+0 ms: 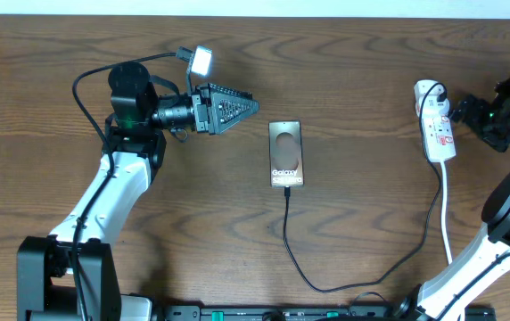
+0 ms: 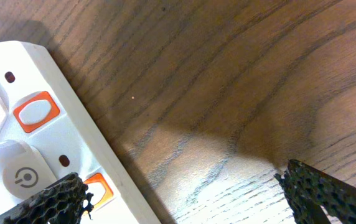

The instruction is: Plug charger to phone and switch on socket

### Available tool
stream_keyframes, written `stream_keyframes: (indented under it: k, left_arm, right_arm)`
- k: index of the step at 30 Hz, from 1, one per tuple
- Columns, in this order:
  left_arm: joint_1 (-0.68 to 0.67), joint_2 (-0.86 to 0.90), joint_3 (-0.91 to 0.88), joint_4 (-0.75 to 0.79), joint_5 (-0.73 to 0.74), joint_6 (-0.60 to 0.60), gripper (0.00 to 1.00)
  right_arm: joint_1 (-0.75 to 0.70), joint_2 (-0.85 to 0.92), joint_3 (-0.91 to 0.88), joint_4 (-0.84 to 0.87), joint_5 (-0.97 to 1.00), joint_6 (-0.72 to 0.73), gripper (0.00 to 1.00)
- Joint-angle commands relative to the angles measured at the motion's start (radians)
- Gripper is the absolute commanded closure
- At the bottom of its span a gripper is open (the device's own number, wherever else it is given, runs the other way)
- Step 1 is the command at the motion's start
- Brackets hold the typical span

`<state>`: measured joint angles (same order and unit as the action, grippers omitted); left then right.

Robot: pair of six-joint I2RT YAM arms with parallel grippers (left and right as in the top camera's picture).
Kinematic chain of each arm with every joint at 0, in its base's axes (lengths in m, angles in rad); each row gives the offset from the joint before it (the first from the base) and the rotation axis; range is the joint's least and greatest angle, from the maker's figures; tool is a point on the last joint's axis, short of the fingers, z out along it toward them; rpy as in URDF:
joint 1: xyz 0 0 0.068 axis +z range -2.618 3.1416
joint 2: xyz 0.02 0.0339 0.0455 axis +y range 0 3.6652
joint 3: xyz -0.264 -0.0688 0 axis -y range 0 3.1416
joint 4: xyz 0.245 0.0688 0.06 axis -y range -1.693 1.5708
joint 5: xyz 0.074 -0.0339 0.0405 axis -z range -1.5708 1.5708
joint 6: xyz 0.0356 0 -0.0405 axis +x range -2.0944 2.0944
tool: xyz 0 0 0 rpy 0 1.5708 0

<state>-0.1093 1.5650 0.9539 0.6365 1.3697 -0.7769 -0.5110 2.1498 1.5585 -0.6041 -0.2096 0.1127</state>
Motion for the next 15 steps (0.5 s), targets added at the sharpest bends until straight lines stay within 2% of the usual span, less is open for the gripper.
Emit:
stream_keyframes:
  k: [1, 11, 15]
  left_arm:
    - [0.000, -0.016, 0.017, 0.007, 0.006, 0.021, 0.07]
    - [0.000, -0.016, 0.017, 0.007, 0.005, 0.021, 0.07]
    - [0.000, -0.016, 0.017, 0.007, 0.006, 0.021, 0.07]
  right_arm:
    - [0.008, 0.018, -0.002, -0.006, -0.006, -0.013, 0.01]
    - [0.008, 0.022, -0.009, -0.045, -0.005, -0.013, 0.01]
    - [0.008, 0.034, -0.009, -0.029, 0.057, -0.002, 0.01]
